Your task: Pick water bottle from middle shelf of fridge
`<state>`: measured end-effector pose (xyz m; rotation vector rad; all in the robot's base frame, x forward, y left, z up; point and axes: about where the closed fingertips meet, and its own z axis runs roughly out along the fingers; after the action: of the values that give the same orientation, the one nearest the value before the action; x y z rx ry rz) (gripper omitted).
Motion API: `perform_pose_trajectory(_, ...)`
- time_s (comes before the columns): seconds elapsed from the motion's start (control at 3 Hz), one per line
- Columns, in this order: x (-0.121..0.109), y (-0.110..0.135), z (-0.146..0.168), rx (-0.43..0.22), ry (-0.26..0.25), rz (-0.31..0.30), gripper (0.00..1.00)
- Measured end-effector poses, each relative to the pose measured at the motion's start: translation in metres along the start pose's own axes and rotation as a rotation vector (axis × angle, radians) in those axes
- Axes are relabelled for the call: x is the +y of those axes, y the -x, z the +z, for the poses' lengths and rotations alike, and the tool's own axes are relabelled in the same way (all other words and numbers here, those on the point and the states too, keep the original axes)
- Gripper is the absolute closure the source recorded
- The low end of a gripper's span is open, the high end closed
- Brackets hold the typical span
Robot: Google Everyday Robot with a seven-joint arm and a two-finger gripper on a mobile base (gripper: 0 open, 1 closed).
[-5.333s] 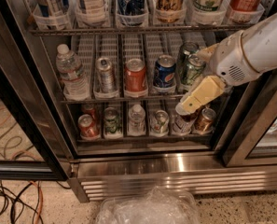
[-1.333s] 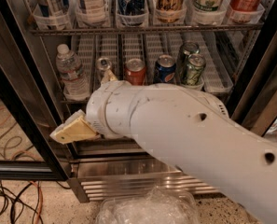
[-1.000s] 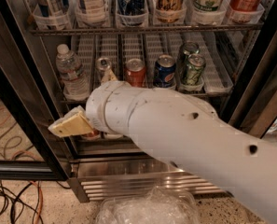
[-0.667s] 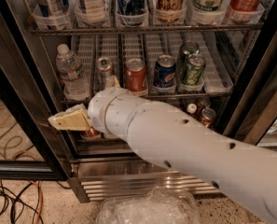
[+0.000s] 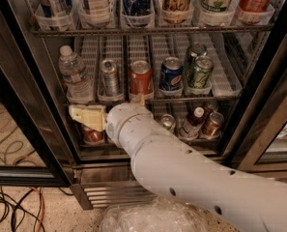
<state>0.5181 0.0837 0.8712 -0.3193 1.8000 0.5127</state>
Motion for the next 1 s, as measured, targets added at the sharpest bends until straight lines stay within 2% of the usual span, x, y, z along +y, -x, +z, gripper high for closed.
perform_pose_trajectory(0.33, -0.01, 0.009, -0.001, -0.034, -0.045, 0.027, 0.0)
perform_pose_trajectory(0.67, -0.002, 0.01, 0.003, -0.027, -0.046, 0.024, 0.0)
perform_pose_trajectory(1.0, 0.018, 0.017, 0.01, -0.025, -0.043, 0.024, 0.0)
